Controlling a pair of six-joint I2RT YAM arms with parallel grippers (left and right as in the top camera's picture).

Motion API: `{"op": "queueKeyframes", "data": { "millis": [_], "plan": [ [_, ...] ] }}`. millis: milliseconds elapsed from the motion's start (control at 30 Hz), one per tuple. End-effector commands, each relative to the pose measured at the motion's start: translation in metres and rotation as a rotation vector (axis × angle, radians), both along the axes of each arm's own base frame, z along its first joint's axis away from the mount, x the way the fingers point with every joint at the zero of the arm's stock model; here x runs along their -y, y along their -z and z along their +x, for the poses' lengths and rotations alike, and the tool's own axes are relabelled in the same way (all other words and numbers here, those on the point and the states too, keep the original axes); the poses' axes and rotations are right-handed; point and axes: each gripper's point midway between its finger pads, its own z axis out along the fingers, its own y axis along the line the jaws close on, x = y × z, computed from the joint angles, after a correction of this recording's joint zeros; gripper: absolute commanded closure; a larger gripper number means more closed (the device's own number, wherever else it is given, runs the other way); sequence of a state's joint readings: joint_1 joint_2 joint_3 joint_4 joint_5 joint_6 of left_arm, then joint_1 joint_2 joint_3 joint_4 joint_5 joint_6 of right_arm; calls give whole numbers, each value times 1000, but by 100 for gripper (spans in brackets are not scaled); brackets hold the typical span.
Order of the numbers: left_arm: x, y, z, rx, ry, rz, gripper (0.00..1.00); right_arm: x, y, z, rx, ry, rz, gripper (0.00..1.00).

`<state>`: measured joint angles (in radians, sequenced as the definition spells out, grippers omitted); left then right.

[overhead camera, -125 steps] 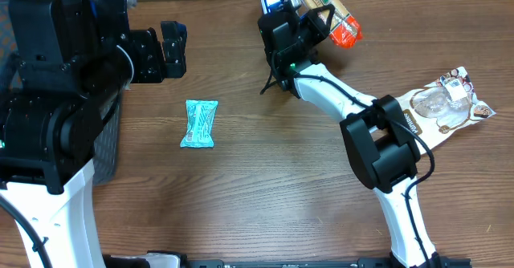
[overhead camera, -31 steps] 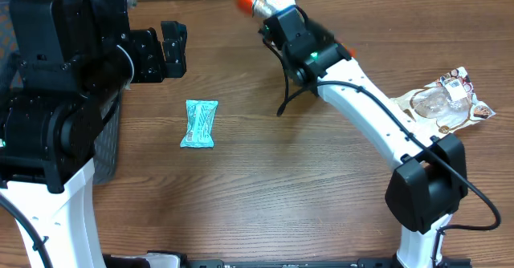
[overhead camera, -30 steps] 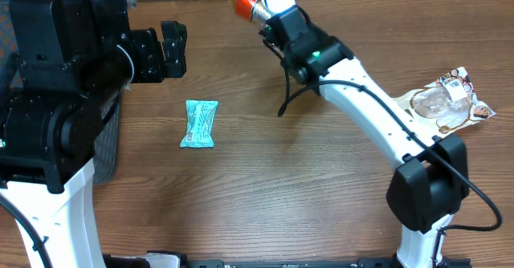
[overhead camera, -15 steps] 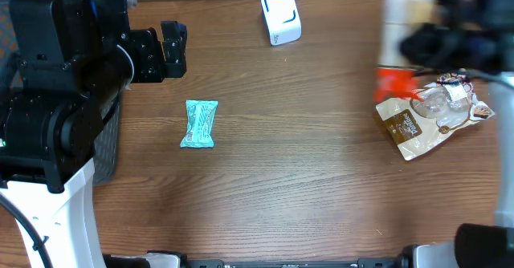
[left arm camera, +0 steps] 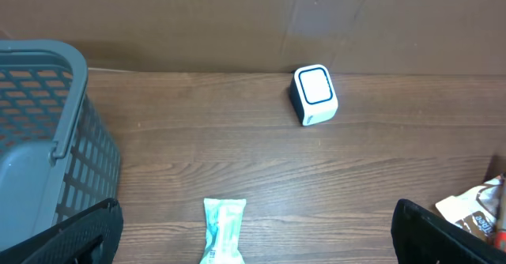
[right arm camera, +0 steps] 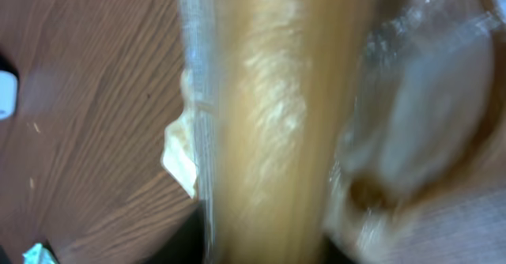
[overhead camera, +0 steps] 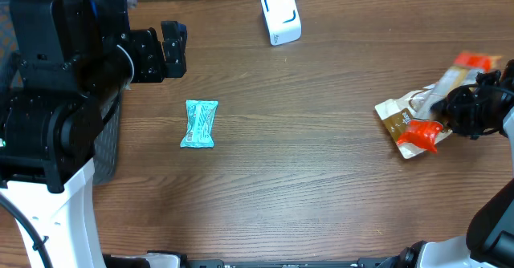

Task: Scan the item barcode
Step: 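Carry the pasta package right and release it on the pile, then reach the right gripper to the teal snack bar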

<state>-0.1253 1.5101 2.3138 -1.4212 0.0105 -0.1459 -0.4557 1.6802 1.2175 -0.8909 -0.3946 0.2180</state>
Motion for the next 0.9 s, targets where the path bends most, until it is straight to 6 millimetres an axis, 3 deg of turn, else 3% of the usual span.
{"op": "queueKeyframes", "data": {
  "millis": [0,200,367,500,600,667,767,867],
  "plan": [
    [-1,2,3,-1,5,22,0,-2,-26,17,127,-52,-12,28],
    [-1,2,3,-1,5,22,0,-2,-64,33,217,-117,-30,9],
    [-1,2,3,-1,5,22,0,-1,-108,39,247,-124,-47,7],
    [-1,2,3,-1,3,23,0,-19,-143,41,285,-200,-55,3],
    [-1,2,3,-1,3,23,0,-50,-159,48,331,-280,-21,0],
    [-1,2,3,-1,3,23,0,-80,-166,54,379,-361,31,0],
    [-1,2,3,-1,1,24,0,-125,-166,61,424,-475,72,0],
    [-1,2,3,-1,2,24,0,-185,-157,66,435,-579,115,0]
  ]
}}
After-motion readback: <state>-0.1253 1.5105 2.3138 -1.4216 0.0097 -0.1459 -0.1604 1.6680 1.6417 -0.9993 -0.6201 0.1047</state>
